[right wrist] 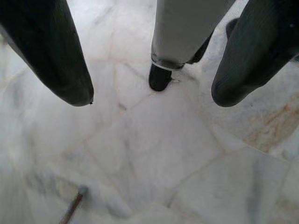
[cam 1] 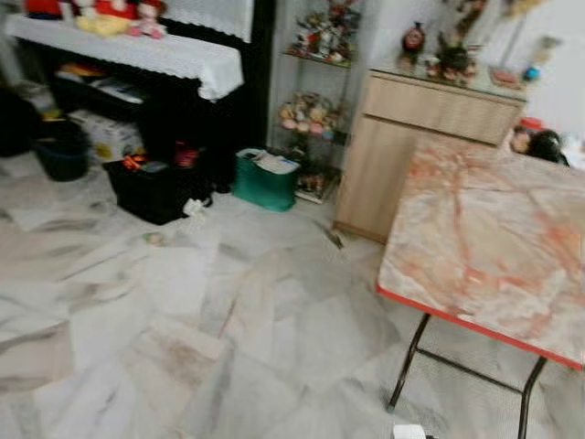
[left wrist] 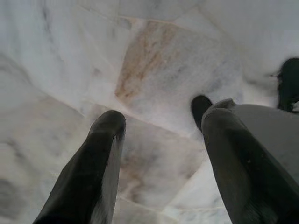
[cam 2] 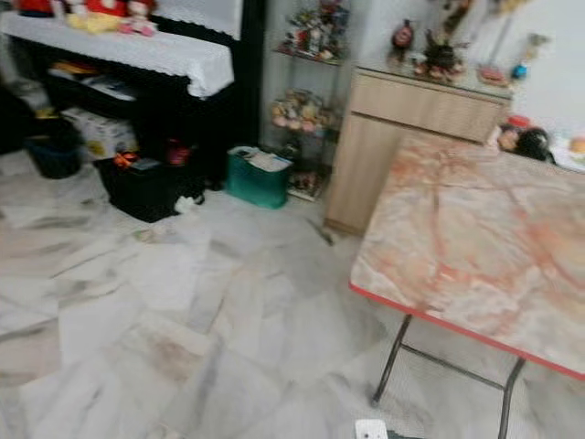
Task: Hang hanger
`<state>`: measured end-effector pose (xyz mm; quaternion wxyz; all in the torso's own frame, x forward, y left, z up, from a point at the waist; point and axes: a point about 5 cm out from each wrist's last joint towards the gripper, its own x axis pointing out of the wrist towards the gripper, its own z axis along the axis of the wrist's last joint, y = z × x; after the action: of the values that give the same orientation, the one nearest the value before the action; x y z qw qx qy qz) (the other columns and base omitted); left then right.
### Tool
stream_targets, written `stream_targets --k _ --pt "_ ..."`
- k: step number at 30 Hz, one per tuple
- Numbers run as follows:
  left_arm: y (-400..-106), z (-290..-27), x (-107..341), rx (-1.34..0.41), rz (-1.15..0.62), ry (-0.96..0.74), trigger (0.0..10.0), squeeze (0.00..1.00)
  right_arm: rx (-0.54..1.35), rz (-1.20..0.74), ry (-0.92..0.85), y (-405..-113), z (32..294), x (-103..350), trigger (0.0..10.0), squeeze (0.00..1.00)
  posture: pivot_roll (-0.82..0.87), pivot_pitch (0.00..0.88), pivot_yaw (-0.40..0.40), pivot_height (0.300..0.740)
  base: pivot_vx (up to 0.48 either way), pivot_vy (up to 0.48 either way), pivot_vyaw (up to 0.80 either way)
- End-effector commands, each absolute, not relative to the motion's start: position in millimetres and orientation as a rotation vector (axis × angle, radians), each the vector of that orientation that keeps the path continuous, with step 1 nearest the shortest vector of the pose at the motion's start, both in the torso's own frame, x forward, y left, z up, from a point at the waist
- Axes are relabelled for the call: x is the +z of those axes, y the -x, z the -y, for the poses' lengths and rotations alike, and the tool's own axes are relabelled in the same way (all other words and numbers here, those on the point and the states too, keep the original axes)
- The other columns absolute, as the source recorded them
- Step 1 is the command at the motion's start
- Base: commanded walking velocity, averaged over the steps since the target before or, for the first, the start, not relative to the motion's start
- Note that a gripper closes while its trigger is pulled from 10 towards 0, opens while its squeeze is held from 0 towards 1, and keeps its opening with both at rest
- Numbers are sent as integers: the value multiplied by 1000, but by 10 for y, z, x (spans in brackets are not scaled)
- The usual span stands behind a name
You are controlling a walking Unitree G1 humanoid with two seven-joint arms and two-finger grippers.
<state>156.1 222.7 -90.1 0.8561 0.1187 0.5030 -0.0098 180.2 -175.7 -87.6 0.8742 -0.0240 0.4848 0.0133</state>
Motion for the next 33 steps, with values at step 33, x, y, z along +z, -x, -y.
stream_targets --k 33 --pt "-1642 -2196 -850 149 -913 100 10000 0 -36 -1012 -208 -1762 1840 -881 10000 0 202 0 -31 740 0 0 -459"
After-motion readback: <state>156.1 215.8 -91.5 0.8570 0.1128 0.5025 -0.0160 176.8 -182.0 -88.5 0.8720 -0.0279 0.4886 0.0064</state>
